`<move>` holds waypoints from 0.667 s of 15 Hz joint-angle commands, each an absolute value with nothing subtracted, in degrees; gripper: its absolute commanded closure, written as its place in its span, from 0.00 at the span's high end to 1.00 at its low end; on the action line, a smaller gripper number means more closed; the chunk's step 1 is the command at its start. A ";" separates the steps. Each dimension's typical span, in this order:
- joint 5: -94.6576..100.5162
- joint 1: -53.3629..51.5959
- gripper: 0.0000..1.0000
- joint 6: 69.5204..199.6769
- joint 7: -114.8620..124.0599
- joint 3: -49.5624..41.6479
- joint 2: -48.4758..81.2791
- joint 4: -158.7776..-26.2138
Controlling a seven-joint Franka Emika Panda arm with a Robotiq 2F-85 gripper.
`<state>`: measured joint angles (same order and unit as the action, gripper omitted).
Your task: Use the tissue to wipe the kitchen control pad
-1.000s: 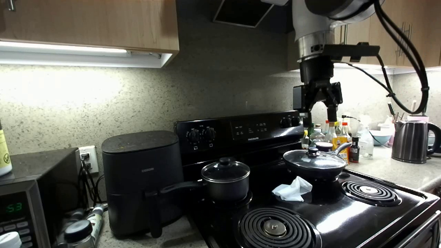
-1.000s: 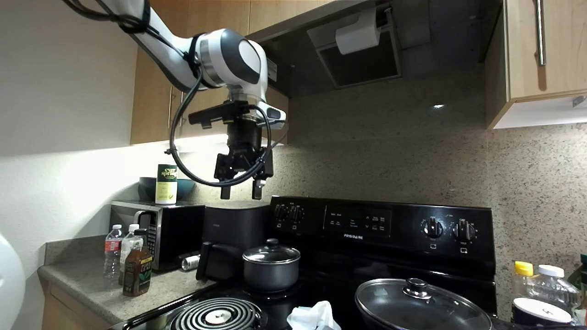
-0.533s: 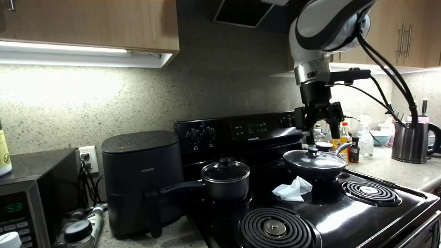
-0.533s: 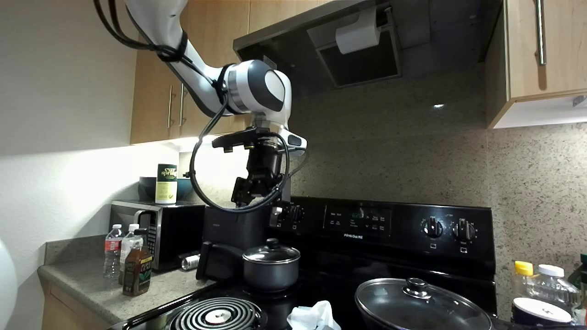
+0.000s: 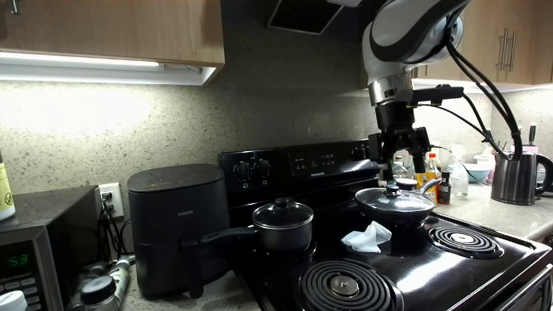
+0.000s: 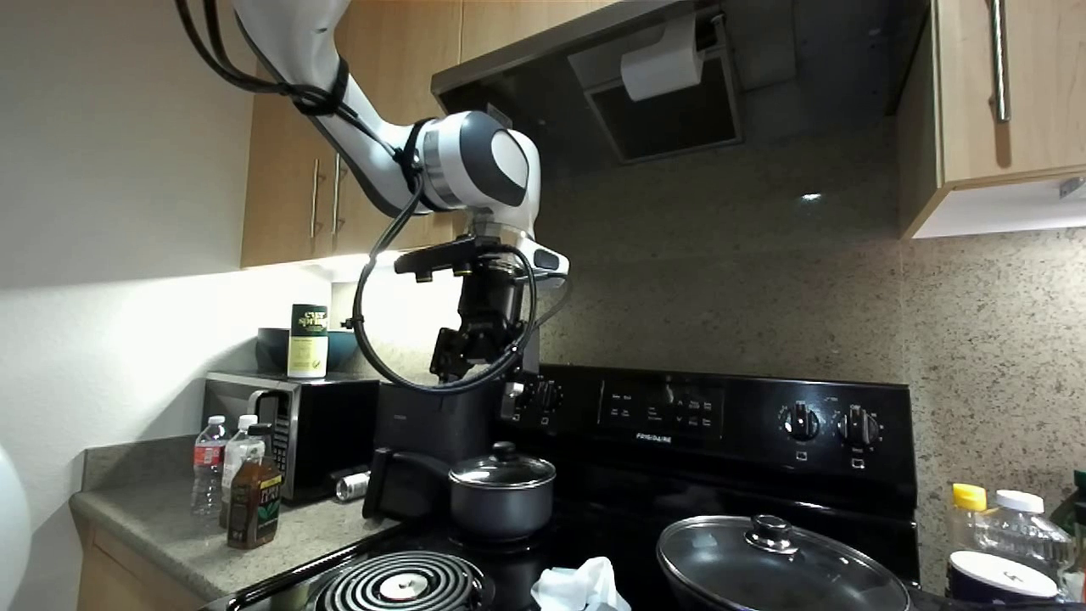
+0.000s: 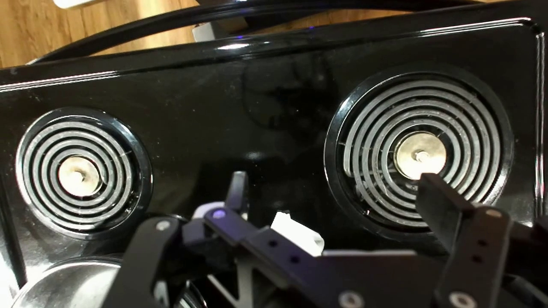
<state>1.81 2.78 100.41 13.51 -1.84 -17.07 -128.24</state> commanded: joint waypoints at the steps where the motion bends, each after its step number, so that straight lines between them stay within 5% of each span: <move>1: 0.23 4.75 1.00 103.68 15.20 -3.34 -12.13 -127.91; 10: 2.65 7.97 1.00 104.04 13.67 -8.21 5.66 -121.83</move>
<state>1.88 7.49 105.88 14.37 -7.78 1.18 -125.31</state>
